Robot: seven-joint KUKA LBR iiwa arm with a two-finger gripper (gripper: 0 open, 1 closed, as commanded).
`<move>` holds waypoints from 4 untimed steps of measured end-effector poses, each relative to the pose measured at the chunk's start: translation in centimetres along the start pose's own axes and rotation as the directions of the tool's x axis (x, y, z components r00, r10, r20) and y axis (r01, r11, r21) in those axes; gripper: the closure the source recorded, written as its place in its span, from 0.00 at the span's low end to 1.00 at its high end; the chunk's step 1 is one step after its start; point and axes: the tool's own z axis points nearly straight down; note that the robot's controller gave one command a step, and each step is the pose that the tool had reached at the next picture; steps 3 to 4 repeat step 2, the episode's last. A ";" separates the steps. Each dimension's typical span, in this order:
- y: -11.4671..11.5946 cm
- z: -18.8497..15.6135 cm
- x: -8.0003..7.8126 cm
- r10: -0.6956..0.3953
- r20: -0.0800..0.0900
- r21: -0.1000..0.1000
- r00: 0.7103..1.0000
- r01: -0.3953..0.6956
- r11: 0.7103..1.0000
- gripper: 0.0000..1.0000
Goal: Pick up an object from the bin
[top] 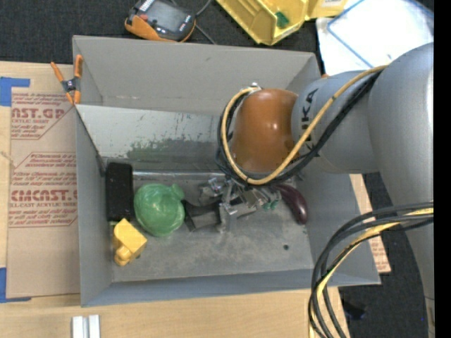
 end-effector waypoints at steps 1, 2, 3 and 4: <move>0.0 0.0 0.0 0.000 0.000 0.000 1.000 0.000 1.000 1.00; 0.1 -1.0 0.2 0.000 -0.005 -0.002 1.000 0.000 1.000 1.00; 0.1 -1.0 0.2 0.000 -0.005 -0.002 1.000 0.000 1.000 1.00; 0.1 -1.0 0.2 0.000 -0.005 -0.002 1.000 0.000 1.000 1.00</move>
Offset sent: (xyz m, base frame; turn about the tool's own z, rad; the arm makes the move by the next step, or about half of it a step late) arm -0.0001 0.0001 0.0211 -0.0002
